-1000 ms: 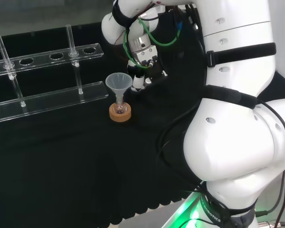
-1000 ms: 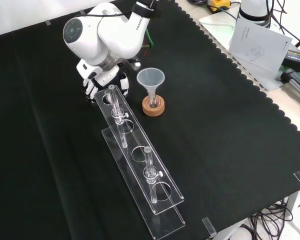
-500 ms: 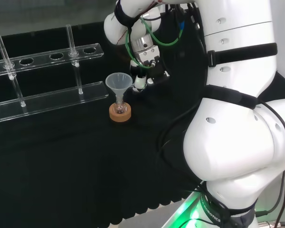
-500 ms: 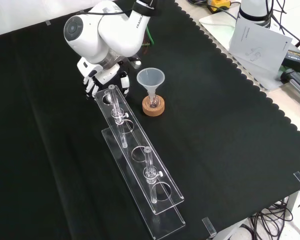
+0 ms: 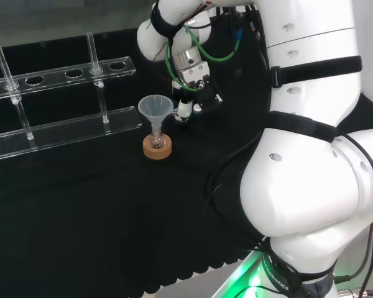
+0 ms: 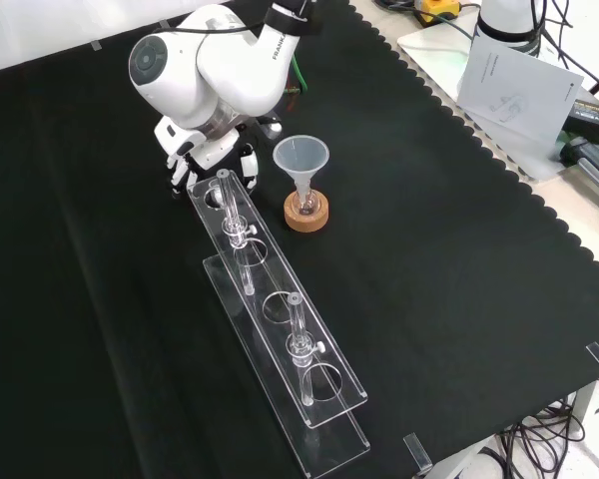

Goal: Pick up the weighing funnel.

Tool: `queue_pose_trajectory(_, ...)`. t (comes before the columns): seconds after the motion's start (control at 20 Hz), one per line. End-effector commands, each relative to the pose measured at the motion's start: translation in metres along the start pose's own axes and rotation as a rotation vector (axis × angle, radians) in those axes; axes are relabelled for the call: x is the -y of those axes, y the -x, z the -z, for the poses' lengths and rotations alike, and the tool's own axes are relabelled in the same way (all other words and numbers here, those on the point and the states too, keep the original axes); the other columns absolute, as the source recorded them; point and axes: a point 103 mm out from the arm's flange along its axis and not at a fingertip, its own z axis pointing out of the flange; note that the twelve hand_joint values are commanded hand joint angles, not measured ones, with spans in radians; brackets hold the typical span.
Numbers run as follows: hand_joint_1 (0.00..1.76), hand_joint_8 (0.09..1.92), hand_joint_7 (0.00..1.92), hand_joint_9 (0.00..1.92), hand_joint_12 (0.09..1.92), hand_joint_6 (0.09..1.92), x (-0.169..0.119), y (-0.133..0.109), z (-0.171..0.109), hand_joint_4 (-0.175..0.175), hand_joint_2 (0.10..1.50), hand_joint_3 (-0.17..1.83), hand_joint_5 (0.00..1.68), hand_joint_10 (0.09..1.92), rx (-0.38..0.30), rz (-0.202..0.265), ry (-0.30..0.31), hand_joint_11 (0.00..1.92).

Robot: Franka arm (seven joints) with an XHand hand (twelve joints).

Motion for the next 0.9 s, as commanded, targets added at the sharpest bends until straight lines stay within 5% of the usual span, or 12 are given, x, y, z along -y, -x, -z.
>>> queue_pose_trajectory(0.05, 0.97, 0.73, 0.37, 0.72, 1.32, 0.76, -0.003, -0.002, -0.003, 0.022, 0.57, 0.63, 0.79, 0.58, 0.016, -0.018, -0.004, 0.45)
queue_pose_trajectory(0.4, 1.09, 0.68, 0.49, 0.84, 1.28, 0.74, 0.0, -0.001, 0.003, 0.167, 0.72, 0.56, 1.19, 0.51, 0.067, -0.055, 0.022, 0.52)
queue_pose_trajectory(0.9, 1.11, 0.66, 0.51, 0.87, 1.26, 0.72, 0.014, 0.011, 0.028, 0.175, 0.72, 0.57, 1.22, 0.48, 0.095, -0.081, 0.019, 0.57)
